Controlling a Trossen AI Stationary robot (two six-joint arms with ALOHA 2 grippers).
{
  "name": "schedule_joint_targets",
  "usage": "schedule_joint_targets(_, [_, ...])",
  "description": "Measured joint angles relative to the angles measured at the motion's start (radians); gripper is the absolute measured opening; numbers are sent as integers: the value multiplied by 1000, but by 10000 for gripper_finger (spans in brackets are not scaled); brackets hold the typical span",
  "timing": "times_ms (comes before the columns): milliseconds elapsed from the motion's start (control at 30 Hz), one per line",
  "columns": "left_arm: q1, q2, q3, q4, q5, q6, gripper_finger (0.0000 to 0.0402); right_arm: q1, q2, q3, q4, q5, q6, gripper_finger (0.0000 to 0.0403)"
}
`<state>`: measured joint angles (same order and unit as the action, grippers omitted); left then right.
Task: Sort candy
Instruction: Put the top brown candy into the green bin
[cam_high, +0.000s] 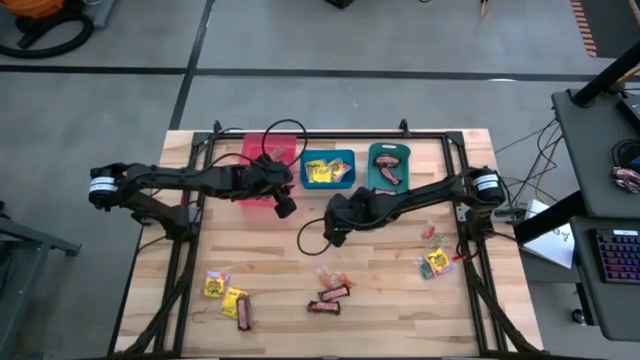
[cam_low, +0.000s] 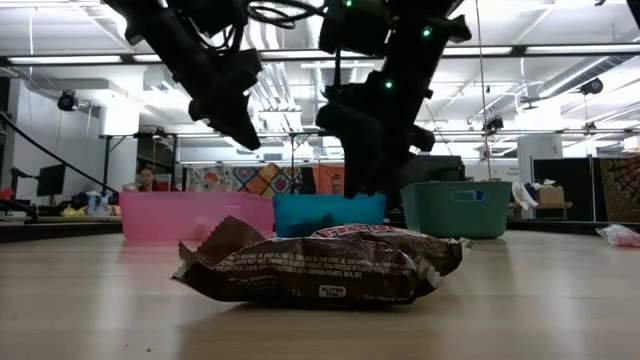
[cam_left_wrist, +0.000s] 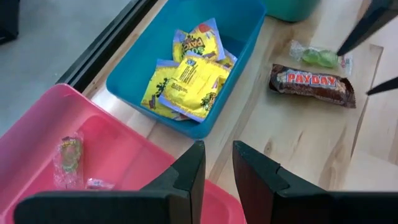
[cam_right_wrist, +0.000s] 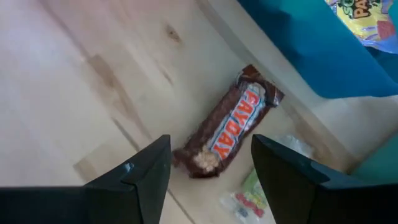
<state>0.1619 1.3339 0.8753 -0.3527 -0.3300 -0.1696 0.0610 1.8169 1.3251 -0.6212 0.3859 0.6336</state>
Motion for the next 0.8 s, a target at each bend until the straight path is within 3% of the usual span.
schedule_joint_targets(500, [0,-141,-2,-55,-2,5,66,-60,52,-3,23,-45,71,217])
schedule_joint_targets(800, [0,-151,-6,-54,-2,12,66,-60,91,-4,84,-45,74,217])
